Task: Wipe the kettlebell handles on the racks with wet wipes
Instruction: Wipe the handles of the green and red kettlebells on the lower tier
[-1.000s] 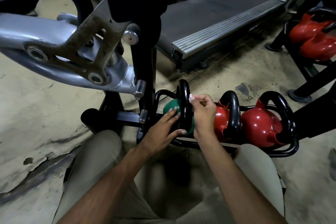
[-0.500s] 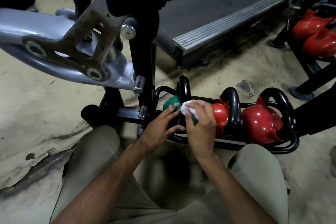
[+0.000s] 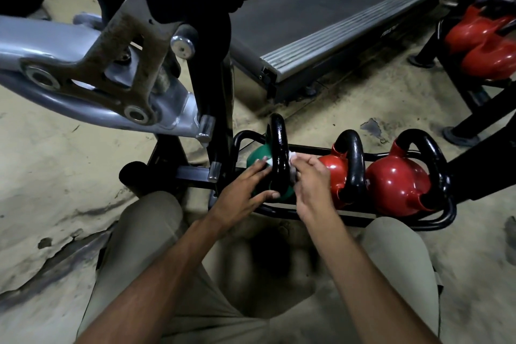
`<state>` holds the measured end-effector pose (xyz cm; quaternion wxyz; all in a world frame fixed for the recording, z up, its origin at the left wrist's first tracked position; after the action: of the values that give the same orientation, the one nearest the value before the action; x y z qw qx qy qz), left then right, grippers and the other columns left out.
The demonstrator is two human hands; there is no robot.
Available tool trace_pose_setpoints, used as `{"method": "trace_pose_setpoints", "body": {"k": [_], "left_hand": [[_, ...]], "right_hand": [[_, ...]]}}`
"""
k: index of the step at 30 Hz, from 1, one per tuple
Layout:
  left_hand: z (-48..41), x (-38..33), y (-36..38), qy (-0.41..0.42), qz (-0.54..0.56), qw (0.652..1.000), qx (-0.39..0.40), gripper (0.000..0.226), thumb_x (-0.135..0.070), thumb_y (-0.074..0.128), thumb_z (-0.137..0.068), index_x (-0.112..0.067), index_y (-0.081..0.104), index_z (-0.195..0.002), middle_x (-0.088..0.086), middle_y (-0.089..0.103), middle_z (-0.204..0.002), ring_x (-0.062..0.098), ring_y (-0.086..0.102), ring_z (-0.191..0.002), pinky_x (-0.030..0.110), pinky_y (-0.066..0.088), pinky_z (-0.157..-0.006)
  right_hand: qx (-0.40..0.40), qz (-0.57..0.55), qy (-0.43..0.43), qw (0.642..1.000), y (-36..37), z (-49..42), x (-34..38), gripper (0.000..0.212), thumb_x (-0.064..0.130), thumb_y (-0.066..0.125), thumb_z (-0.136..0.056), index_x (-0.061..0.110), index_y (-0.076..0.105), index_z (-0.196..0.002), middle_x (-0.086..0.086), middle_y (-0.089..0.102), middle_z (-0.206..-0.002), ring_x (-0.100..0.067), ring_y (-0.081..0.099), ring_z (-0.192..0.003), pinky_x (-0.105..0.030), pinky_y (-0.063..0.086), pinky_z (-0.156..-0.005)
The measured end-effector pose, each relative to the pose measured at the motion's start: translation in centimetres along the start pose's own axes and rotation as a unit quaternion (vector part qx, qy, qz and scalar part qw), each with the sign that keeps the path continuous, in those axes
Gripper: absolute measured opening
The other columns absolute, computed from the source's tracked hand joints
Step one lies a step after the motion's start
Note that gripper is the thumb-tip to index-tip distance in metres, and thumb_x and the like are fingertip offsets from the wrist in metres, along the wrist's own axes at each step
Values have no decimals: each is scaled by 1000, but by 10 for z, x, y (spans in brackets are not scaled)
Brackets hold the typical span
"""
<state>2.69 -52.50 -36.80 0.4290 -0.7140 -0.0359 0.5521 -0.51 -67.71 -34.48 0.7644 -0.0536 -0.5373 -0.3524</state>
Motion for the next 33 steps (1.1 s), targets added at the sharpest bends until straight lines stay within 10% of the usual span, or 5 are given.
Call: {"method": "trace_pose_setpoints", "body": {"k": [3, 11, 21, 26, 33], "left_hand": [[-1, 5, -1, -5, 29, 1000, -4, 75, -50, 68, -92, -23, 42, -157, -17, 22, -168, -2, 14, -155, 18, 14, -125], [-3, 3, -1, 12, 19, 1000, 8, 64, -56, 60, -90, -19, 58, -143, -1, 45, -159, 11, 38, -150, 41, 38, -119], [-4, 12, 4, -3, -7, 1000, 12, 78, -59, 63, -92, -28, 37, -159, -15, 20, -170, -2, 13, -156, 29, 20, -128], [-1, 4, -2, 6, -9, 1000, -1, 71, -51, 68, -95, -24, 45, -156, -12, 26, -169, -3, 16, -154, 19, 21, -124], [-3, 8, 2, 13, -26, 1000, 11, 80, -47, 74, -90, -26, 39, -159, -17, 18, -170, -3, 12, -155, 15, 15, -123]], "right_hand": [[16, 204, -263, 943, 4, 28, 33, 11, 10, 72, -90, 20, 68, -88, -2, 69, -96, -19, 65, -89, -31, 53, -78], [202, 662, -577, 434, 86, 66, 37, 15, 8, 67, -82, 7, 67, -97, -9, 60, -100, -28, 54, -104, -41, 42, -108], [16, 221, -227, 948, -6, 32, 20, 13, 5, 63, -96, 17, 69, -97, -1, 72, -99, -13, 68, -92, -29, 53, -82], [122, 66, 58, 989, 19, -10, -3, 26, -5, 43, -98, 4, 67, -99, -14, 73, -91, -25, 68, -81, -32, 55, -75], [79, 46, -56, 994, -10, 18, 5, 18, -4, 59, -95, 12, 69, -95, -11, 71, -92, -22, 64, -86, -32, 52, -83]]}}
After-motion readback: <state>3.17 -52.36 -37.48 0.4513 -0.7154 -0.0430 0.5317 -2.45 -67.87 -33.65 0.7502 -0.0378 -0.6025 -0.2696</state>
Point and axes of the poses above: each hand's wrist, its own z-axis away from the middle knuckle, its own y-axis out of the palm, x = y × z, the point moved 8 cm from there along -z, towards the middle knuckle
